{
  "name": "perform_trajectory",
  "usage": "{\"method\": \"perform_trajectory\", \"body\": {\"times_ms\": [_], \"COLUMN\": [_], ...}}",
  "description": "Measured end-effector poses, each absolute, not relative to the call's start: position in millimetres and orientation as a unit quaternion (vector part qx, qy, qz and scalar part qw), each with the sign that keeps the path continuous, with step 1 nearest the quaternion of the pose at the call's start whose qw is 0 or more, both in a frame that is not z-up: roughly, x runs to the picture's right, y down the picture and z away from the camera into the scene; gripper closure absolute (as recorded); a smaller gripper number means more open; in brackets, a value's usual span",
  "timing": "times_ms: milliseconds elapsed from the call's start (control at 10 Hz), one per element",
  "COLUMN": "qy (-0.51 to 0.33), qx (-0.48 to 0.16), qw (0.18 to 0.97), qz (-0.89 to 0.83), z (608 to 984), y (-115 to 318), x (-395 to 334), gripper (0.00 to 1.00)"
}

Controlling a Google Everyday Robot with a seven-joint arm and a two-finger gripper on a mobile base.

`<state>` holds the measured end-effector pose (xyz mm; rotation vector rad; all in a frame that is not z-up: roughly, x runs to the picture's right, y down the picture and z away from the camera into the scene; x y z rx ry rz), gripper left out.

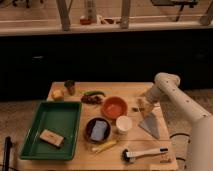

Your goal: Place fork in paper cup

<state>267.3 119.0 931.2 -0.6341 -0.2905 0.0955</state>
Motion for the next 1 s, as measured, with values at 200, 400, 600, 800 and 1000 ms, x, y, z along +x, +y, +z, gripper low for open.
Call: {"method": "perform_trajectory", "body": {"times_ms": [200, 400, 600, 800, 1000], "qy": [-0.143, -0.147, -0.147, -0.145, -0.15], "qx": [-0.312, -0.314, -0.314, -0.315, -0.319], "qw": [0.938, 0.937, 0.937, 0.937, 0.934], "qz": [0.048, 0.05, 0.048, 0.047, 0.047], "z": [934.5, 936.3, 936.0, 935.3, 937.8], "y": [119.3, 120.3, 119.6, 120.0, 126.6], "x": [265.7, 263.7, 264.5, 266.2, 270.9], "gripper": [0.47, 0.63, 0.87, 1.0, 1.0]}}
